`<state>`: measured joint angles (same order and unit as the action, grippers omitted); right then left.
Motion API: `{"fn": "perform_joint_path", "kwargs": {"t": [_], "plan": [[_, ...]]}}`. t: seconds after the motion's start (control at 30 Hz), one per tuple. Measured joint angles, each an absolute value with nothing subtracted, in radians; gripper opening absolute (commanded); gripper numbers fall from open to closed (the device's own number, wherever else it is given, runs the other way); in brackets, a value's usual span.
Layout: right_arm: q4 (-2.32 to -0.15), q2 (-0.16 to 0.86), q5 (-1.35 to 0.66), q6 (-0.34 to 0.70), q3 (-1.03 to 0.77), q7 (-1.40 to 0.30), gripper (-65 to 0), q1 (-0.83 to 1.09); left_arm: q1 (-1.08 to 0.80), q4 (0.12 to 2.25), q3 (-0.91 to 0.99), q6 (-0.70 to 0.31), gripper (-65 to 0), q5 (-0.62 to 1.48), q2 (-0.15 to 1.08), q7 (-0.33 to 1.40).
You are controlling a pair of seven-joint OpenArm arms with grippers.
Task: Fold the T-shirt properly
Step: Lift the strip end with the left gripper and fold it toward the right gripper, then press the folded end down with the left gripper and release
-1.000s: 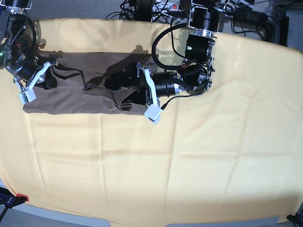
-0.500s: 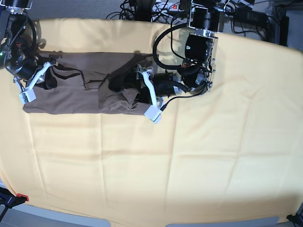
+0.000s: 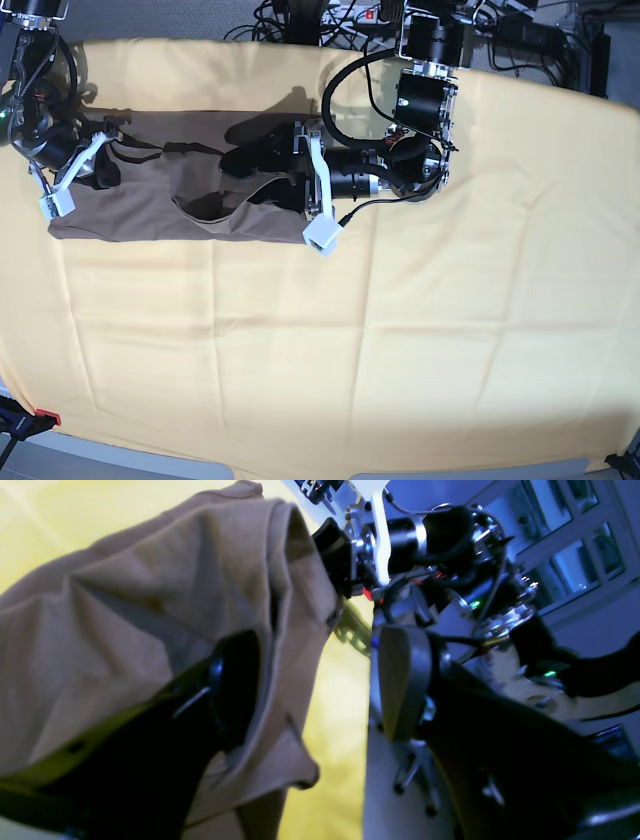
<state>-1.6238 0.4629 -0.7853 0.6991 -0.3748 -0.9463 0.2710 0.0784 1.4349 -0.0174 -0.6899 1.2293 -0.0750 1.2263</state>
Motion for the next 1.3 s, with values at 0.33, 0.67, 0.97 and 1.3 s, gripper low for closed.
{"fn": "perform_joint_path", "kwargs": {"t": [0.33, 0.67, 0.97, 1.3], "plan": [[-1.624, 0.463, -0.786, 0.699, -0.375, -0.958, -53.6, 0.271, 0.103, 1.461, 0.252, -0.690, -65.0, 1.159, -0.075, 1.132], [-1.624, 0.463, -0.786, 0.699, -0.375, -0.958, -53.7, 0.271, 0.072, 1.460, 0.121, -0.624, -65.0, 0.694, -0.069, 0.991], [-1.624, 0.463, -0.787, 0.699, -0.375, -0.958, -53.7, 0.271, 0.074, 1.460, -0.135, -0.690, -65.0, 0.940, -0.069, 1.144], [-1.624, 0.464, -0.813, 0.698, -0.375, -0.965, -53.6, 0.271, 0.084, 1.460, -0.207, -0.690, -65.0, 1.119, -0.067, 1.298]]}}
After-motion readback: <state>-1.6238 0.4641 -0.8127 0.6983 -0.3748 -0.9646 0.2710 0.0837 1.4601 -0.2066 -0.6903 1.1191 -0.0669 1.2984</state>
